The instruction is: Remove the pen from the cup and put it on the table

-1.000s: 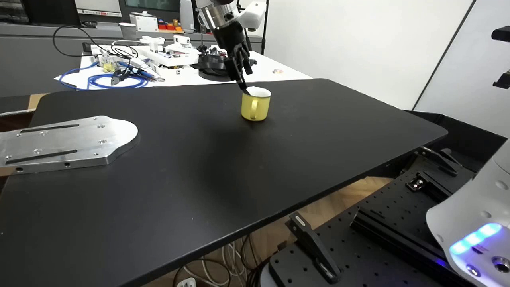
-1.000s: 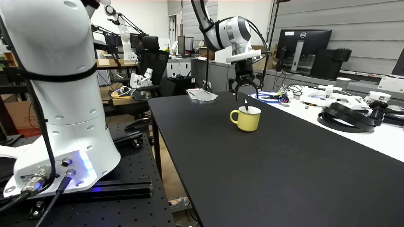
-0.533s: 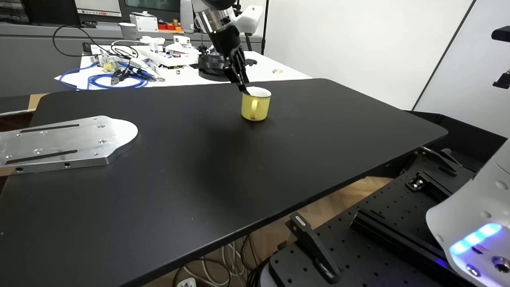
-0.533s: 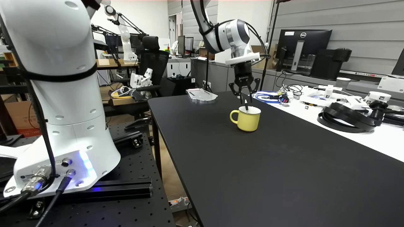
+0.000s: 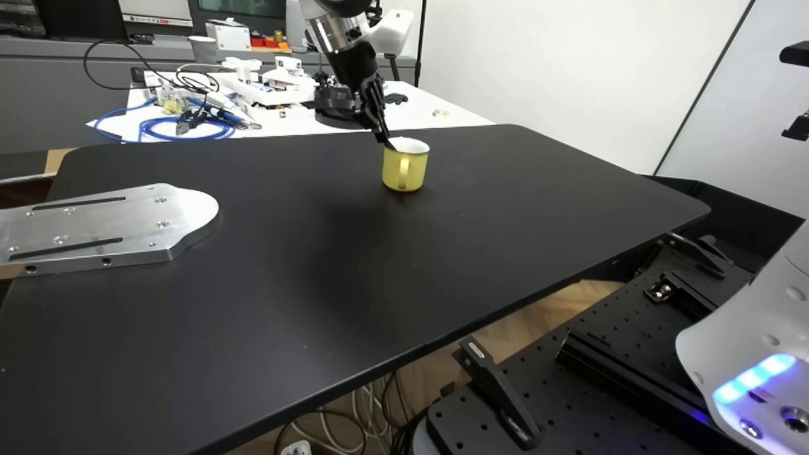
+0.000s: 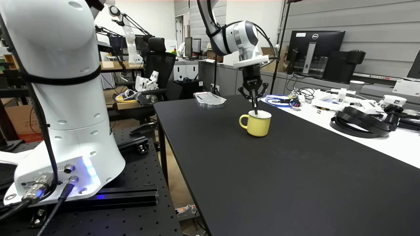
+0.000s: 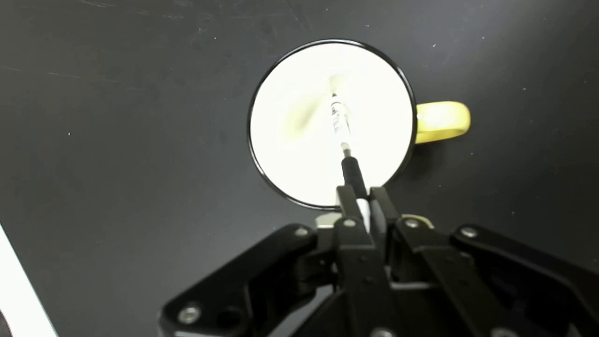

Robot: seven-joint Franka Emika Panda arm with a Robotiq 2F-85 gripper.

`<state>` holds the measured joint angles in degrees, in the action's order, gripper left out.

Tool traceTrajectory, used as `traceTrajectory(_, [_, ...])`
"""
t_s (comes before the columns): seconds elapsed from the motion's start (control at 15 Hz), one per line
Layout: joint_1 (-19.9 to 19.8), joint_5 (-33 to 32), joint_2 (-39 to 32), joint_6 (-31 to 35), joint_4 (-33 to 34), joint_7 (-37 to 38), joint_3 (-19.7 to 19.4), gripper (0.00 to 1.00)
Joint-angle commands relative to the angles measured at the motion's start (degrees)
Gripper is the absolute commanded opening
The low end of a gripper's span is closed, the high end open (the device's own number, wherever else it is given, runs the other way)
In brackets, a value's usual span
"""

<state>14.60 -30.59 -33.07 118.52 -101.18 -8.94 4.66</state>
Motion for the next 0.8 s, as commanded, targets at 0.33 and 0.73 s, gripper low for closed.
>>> traceTrajectory(0.33, [0.19,0.26,2.42,-4.98,3.59,1.08,-0.97,0.03])
traceTrajectory(0.73, [0.0,0.31,6.54,-10.49,4.87,1.38,-0.66,0.03])
